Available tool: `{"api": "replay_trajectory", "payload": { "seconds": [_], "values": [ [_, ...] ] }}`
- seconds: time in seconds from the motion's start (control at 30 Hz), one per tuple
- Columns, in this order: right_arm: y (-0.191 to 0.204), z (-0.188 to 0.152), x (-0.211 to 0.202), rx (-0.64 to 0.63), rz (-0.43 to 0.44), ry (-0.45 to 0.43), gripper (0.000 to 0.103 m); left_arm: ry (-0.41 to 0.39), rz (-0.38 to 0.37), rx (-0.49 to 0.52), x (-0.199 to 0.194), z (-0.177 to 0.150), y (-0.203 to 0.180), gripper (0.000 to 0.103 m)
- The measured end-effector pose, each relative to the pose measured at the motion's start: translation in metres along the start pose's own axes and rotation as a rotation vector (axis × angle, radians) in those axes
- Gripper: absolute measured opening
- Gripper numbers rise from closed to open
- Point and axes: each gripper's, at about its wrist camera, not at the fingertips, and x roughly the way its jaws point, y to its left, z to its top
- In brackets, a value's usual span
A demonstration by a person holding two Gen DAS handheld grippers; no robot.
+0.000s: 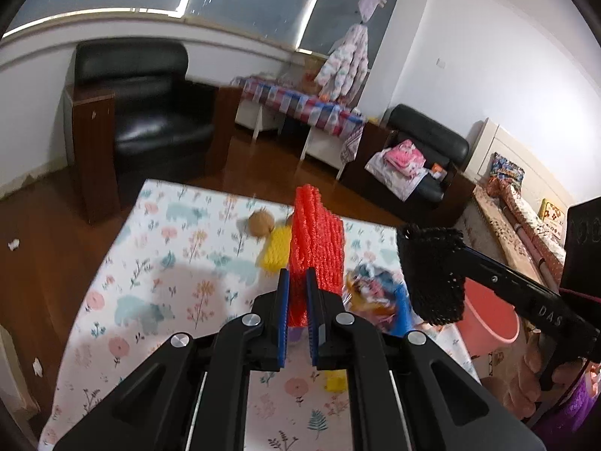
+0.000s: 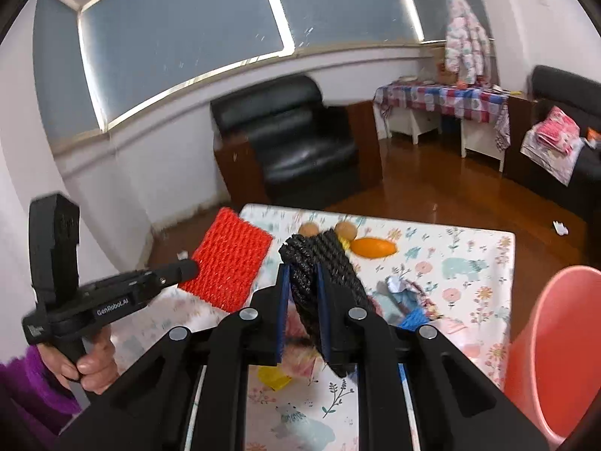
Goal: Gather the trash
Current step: 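Carry both held nets over the pink bucket with both grippers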
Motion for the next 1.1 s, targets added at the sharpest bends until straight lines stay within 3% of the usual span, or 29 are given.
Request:
{"api": "replay_trajectory", "payload": {
  "seconds": [0.23,0.53,0.77,1.1],
  "values": [
    [-0.042,0.002,-0.047,0.114,-0.089,-0.105,0.015,-0.041,-0.06,0.072,-0.02,0.015,-0.044,0.008],
    [-0.099,-0.013,-0.095,0.239,-0.229,-0.186,0.015,-0.041,-0.162,0.157,-0.01,0.019,-0.117,0.008],
    [-0.139,-0.028,-0.121,0.315,-0.319,-0.226,0.015,0.002,-0.235,0.224,0.012,0.013,-0.176,0.008],
    [-0.18,-0.048,-0.13,0.399,-0.382,-0.245,0.015,0.088,-0.258,0.304,0.053,-0.001,-0.233,0.008]
  ]
}}
